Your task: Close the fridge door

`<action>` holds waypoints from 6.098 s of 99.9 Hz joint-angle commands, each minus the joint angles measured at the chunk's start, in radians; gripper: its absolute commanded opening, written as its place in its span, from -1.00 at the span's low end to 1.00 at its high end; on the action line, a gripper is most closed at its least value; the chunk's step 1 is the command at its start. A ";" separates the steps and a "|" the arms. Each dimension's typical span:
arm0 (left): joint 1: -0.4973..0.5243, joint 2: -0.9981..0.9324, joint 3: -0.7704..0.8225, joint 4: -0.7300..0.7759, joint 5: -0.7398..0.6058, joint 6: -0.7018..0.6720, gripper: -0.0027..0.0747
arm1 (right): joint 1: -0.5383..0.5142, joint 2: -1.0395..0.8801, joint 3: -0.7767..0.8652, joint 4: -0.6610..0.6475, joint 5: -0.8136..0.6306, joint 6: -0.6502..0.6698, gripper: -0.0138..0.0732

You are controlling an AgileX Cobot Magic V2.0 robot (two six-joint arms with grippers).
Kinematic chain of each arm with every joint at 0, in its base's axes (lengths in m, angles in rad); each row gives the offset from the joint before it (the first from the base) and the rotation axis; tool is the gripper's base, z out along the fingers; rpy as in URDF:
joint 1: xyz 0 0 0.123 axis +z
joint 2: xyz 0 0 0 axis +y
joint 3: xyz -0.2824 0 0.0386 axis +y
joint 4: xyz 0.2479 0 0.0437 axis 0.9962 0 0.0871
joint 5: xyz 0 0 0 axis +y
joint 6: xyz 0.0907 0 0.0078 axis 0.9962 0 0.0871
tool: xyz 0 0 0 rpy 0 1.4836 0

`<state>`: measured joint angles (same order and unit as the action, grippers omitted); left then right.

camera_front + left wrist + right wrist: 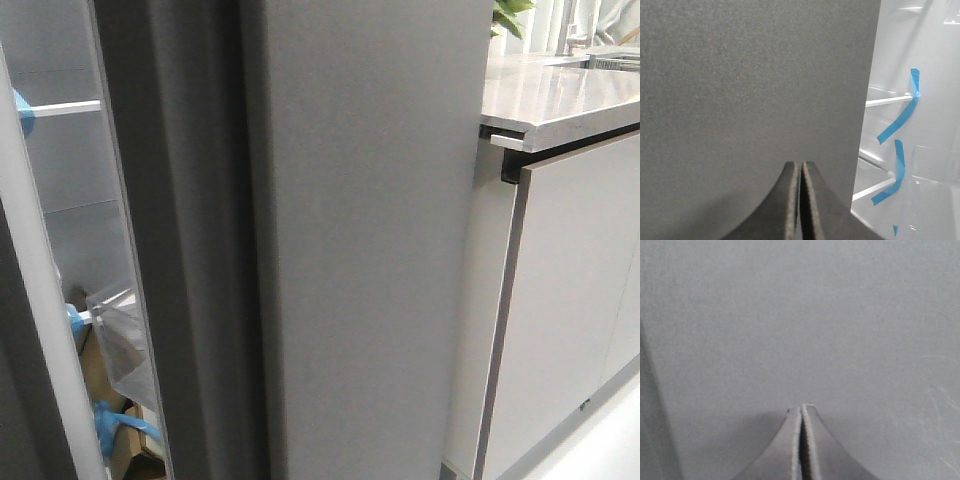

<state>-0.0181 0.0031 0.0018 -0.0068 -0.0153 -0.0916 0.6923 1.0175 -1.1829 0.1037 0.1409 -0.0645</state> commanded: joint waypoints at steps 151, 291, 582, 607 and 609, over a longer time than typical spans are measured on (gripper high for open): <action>-0.005 0.019 0.028 -0.002 -0.077 -0.003 -0.99 | 0.010 0.239 -0.172 0.012 -0.189 0.000 -0.86; -0.005 0.019 0.028 -0.002 -0.077 -0.003 -0.99 | 0.006 0.581 -0.402 0.012 -0.315 0.000 -0.86; -0.005 0.019 0.028 -0.002 -0.077 -0.003 -0.99 | -0.630 -1.037 1.204 0.012 -0.255 -0.063 -0.86; -0.005 0.019 0.028 -0.002 -0.077 -0.003 -0.99 | -0.635 -1.037 1.204 0.012 -0.255 -0.063 -0.86; -0.005 0.019 0.028 -0.002 -0.077 -0.003 -0.99 | -0.635 -1.037 1.204 0.012 -0.255 -0.063 -0.86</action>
<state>-0.0181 0.0031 0.0018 -0.0068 -0.0153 -0.0916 0.0634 -0.0072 0.0112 0.1133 -0.0471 -0.1171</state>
